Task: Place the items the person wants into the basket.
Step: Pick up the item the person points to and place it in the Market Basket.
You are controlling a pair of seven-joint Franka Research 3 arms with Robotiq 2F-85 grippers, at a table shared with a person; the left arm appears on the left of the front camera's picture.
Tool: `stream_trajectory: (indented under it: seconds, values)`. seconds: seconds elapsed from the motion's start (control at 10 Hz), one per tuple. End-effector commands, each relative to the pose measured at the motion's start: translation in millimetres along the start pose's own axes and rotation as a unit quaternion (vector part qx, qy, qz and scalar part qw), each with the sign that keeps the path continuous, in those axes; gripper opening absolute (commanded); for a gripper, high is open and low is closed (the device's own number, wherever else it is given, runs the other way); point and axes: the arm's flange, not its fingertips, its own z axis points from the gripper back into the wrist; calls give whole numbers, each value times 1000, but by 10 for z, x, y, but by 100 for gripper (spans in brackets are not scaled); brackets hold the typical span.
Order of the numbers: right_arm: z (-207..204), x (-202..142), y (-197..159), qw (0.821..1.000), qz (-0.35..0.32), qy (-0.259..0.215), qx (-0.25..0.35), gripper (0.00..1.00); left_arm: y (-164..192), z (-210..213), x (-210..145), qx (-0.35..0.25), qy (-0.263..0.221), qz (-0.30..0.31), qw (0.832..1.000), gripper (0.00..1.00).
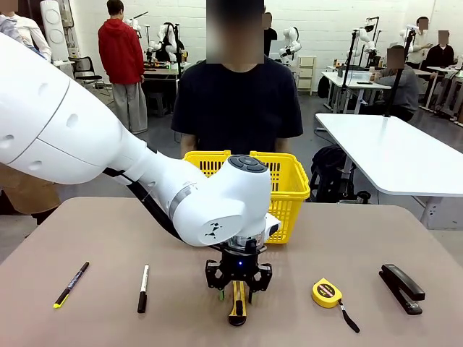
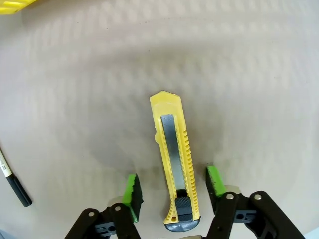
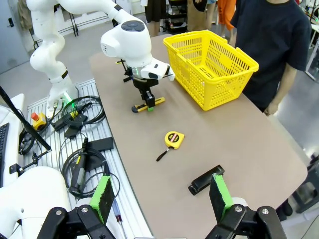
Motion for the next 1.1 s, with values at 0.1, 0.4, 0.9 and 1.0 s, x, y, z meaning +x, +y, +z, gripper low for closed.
stream_trajectory:
  seconds: [0.1, 0.4, 0.9, 1.0]
  values:
    - [6, 47, -18, 1000, 8, -18, 6, 100, -68, -36, 7, 4, 6, 14, 1000, 0]
    - [6, 47, -18, 1000, 8, -18, 6, 100, -65, -42, 4, 5, 6, 12, 1000, 0]
    - [6, 47, -18, 1000, 8, -18, 6, 100, 365, 1273, -333, -74, -3, -109, 991, 0]
    - [6, 47, -18, 1000, 8, -18, 6, 100, 488, 1693, -520, -83, -8, -145, 986, 0]
